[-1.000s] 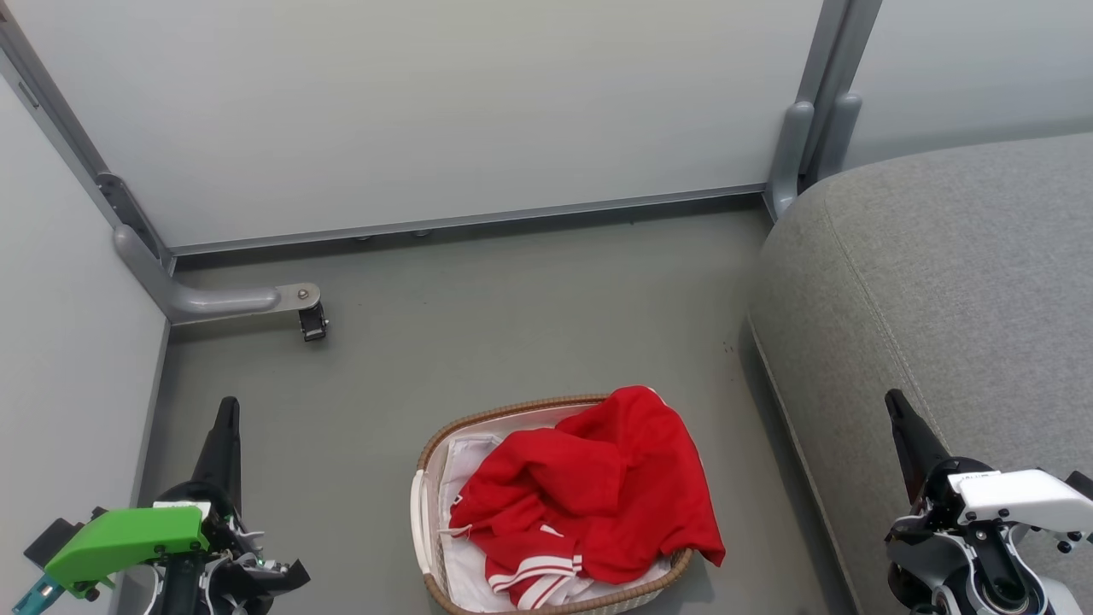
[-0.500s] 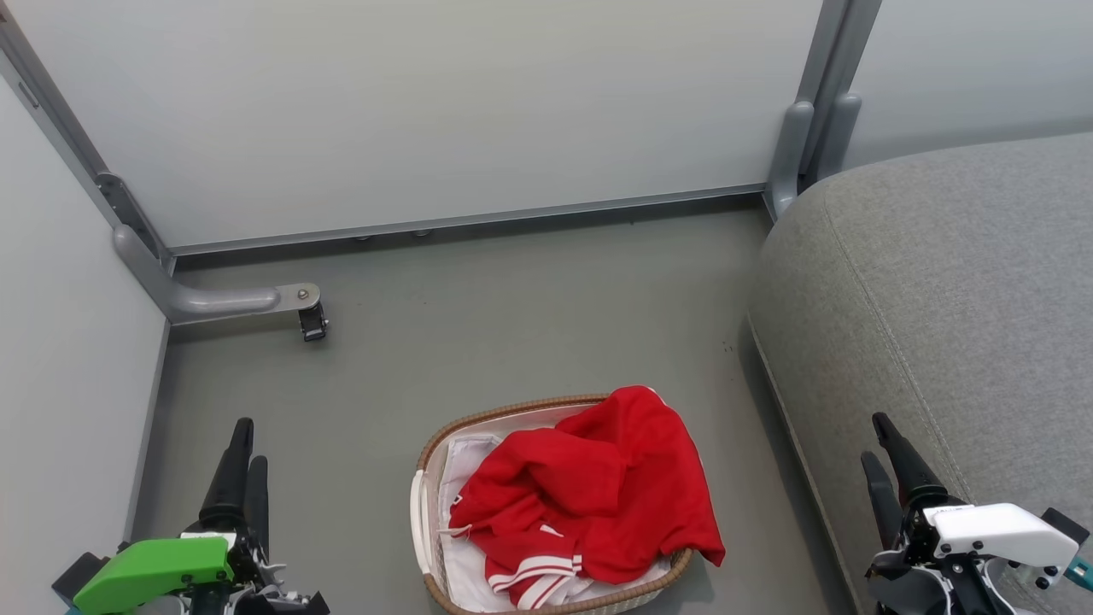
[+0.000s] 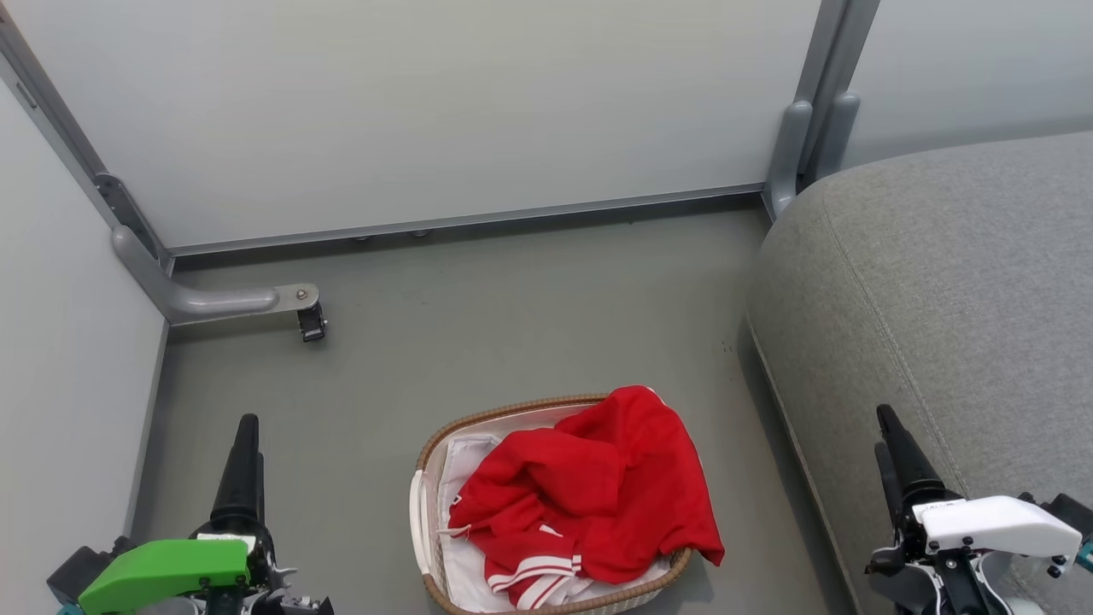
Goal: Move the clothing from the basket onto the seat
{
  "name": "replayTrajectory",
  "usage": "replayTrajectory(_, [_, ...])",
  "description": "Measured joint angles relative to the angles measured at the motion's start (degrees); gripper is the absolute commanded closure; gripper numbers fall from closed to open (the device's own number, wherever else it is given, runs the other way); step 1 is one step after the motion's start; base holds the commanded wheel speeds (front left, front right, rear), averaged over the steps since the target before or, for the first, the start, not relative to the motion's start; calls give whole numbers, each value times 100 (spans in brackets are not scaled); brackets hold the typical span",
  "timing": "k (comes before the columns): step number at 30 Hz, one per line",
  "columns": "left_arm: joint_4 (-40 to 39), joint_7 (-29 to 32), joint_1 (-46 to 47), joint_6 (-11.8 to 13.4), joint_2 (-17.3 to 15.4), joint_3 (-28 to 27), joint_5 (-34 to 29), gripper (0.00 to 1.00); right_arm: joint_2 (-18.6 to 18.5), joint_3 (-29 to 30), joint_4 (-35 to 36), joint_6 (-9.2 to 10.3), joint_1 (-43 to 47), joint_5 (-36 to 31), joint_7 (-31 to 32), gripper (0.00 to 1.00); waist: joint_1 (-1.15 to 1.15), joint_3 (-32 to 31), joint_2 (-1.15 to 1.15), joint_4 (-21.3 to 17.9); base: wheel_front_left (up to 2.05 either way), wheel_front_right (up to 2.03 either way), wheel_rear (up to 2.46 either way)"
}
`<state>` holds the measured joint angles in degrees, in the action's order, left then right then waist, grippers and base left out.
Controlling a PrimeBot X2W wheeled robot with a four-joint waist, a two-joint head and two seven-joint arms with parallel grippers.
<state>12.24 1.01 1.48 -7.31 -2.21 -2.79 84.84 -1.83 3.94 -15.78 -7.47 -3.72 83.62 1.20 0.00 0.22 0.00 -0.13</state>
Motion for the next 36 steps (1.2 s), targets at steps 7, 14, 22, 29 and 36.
replayTrajectory(7, [-176,-160,-68,0,-1,80,-503,0,-5,-12,226,0,4,-803,-169,0,0,7,0,2,0,0,0])
replayTrajectory(14, [-300,-319,-90,0,-4,136,-1336,0,-16,-85,364,0,35,-1494,-328,0,0,20,0,3,0,0,0])
replayTrajectory(22, [-409,-467,-118,26,-8,257,-2120,0,-30,-197,474,0,50,-2274,-479,0,0,37,0,-4,0,0,0])
replayTrajectory(29, [-452,-620,-197,137,-12,372,-2985,0,-37,-310,516,0,67,-2941,-632,0,0,57,0,-4,0,0,0])
replayTrajectory(36, [-499,-739,-227,230,-16,522,-3684,0,-42,-426,546,0,68,-3557,-739,0,0,80,0,-1,0,0,0])
